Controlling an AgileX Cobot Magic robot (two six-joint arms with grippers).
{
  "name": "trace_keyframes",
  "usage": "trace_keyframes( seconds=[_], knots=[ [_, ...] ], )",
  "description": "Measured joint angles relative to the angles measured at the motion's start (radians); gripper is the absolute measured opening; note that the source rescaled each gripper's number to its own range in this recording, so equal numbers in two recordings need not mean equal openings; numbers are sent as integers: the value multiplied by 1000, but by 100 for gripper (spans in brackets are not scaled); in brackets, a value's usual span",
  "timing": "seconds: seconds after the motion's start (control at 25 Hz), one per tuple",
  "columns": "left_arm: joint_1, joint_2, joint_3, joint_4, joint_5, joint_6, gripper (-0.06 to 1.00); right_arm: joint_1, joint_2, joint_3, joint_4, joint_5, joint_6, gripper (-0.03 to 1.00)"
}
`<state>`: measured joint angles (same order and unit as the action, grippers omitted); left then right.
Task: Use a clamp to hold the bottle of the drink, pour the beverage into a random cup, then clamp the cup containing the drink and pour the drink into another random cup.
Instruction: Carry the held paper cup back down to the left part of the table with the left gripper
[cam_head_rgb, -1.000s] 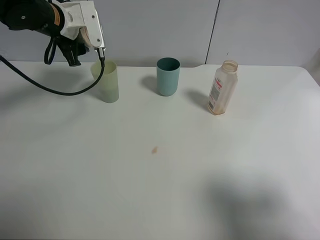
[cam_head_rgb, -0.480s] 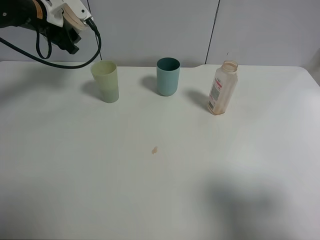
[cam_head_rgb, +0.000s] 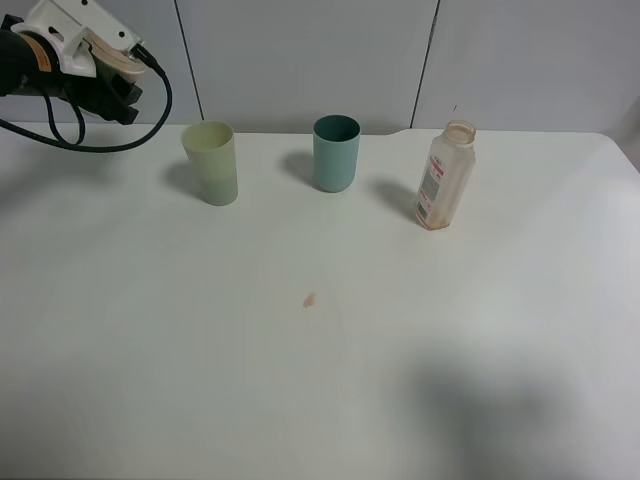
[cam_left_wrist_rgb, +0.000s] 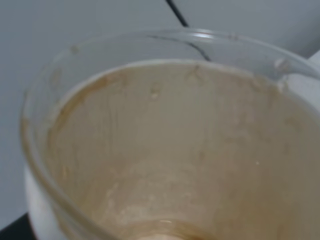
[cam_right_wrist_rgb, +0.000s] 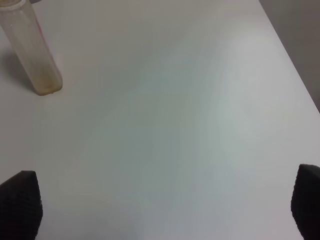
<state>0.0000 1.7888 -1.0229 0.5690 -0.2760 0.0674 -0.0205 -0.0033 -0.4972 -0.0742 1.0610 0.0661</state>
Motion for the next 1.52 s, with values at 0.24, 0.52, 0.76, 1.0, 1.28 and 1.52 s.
trace_keyframes(
  seconds=[0.24,0.52,0.76,1.0,1.28,1.52],
  knots=[
    [58,-1,113,-95,-191,0,5,0,0,0,0,0,0,100],
    [118,-1,286,-193,-463,0,5,0,0,0,0,0,0,100],
    [158,28,413,-236,-654,-3,5,0,0,0,0,0,0,100],
    [160,123,466,-281,-800,-79,5,0,0,0,0,0,0,100],
    [160,223,466,-285,-916,-143,5,0,0,0,0,0,0,100],
    [160,300,466,-287,-926,-151,5,0,0,0,0,0,0,100]
  ],
)
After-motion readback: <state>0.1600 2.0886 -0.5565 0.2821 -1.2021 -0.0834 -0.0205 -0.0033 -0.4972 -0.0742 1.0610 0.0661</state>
